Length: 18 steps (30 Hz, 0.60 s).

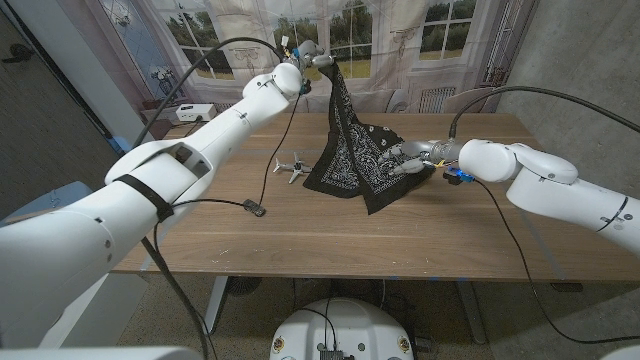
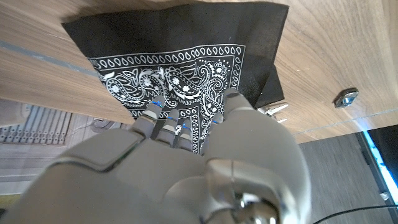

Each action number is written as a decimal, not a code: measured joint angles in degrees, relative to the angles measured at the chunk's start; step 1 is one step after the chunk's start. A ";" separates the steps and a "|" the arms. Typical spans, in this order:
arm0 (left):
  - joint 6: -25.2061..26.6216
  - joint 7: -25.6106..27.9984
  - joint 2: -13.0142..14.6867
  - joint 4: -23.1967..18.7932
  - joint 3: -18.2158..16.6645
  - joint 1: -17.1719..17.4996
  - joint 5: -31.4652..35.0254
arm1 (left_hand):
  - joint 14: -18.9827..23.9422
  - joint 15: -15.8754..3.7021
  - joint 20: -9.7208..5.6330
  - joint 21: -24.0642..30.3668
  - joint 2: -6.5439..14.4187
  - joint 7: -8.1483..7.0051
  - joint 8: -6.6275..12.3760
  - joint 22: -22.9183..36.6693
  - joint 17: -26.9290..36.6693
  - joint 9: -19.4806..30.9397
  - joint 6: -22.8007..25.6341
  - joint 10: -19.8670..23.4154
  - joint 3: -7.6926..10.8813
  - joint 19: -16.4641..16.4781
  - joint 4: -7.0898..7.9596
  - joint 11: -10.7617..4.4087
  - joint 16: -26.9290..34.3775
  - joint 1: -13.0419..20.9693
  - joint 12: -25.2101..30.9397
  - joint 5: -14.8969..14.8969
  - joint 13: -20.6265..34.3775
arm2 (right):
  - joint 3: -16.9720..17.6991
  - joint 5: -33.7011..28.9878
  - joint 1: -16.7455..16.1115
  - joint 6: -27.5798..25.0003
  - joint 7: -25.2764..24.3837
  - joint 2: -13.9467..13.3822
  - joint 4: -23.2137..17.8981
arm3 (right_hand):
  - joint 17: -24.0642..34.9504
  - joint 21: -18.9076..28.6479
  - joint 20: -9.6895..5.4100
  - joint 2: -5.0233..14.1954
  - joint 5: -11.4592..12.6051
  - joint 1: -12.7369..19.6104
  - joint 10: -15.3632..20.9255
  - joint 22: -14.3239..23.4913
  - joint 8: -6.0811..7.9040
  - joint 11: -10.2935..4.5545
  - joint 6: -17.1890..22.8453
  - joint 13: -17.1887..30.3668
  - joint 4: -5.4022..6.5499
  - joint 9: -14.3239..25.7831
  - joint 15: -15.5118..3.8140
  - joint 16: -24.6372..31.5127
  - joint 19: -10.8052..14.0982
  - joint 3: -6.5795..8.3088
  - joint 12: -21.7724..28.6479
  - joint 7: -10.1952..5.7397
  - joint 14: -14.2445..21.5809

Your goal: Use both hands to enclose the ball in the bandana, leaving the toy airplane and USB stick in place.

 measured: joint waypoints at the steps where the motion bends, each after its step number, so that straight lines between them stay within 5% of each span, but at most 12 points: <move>1: 0.00 -0.01 -0.15 0.29 0.02 -0.17 0.00 | 0.00 0.00 0.00 0.00 0.00 0.00 0.00 0.00 0.00 0.00 0.00 0.00 0.06 0.00 -0.06 0.00 0.00 0.00 0.00 0.00 0.00 | -0.43 -0.81 0.38 0.28 0.54 0.42 0.07 | 0.23 0.00 -0.10 0.25 -0.26 1.01 -0.21 0.00 0.00 0.16 -0.21 0.00 -0.28 0.00 0.18 0.06 -0.11 0.98 -0.18 -0.14 -0.19; 5: -0.15 -0.31 -0.63 1.46 0.05 -0.74 -0.42 | 0.00 0.00 0.00 0.00 0.01 0.00 0.01 0.00 0.00 0.00 0.00 0.00 0.06 0.00 -0.06 0.00 0.00 -0.01 0.00 0.00 0.00 | -1.78 -3.32 1.50 0.61 1.86 1.61 0.18 | 1.53 0.33 -0.17 0.70 -1.44 5.13 -1.08 0.00 -0.42 0.89 -2.60 0.26 -0.75 -0.13 -0.03 0.65 -0.18 5.72 -0.22 -0.06 -0.59; 7: -0.36 -0.47 -0.94 2.22 0.05 -1.10 -0.59 | 0.00 0.00 0.00 0.00 0.02 0.00 0.02 0.00 0.00 0.00 0.00 0.00 0.06 0.00 -0.06 0.00 0.00 -0.02 0.00 0.00 0.00 | -2.32 -5.83 1.93 0.61 2.86 2.08 0.18 | 2.13 0.44 -0.17 0.31 -1.81 5.62 -1.62 -0.01 -0.42 1.43 -3.38 0.27 -0.37 -0.16 0.16 1.08 -0.18 6.96 -0.23 0.04 -0.79; 18: -1.01 -1.12 -1.80 4.45 0.49 -2.41 -1.22 | 0.00 0.00 0.00 0.22 0.25 0.00 0.11 0.01 0.00 0.02 0.00 0.31 0.29 0.00 -0.29 0.31 0.00 -0.56 0.00 0.00 -0.01 | -6.51 -14.00 6.42 0.54 10.89 6.22 0.47 | 3.20 1.40 1.02 -0.78 -3.68 4.25 -1.22 -0.01 -1.46 3.55 -8.04 0.26 1.49 -0.43 1.93 1.92 0.51 7.20 -0.22 0.12 -0.66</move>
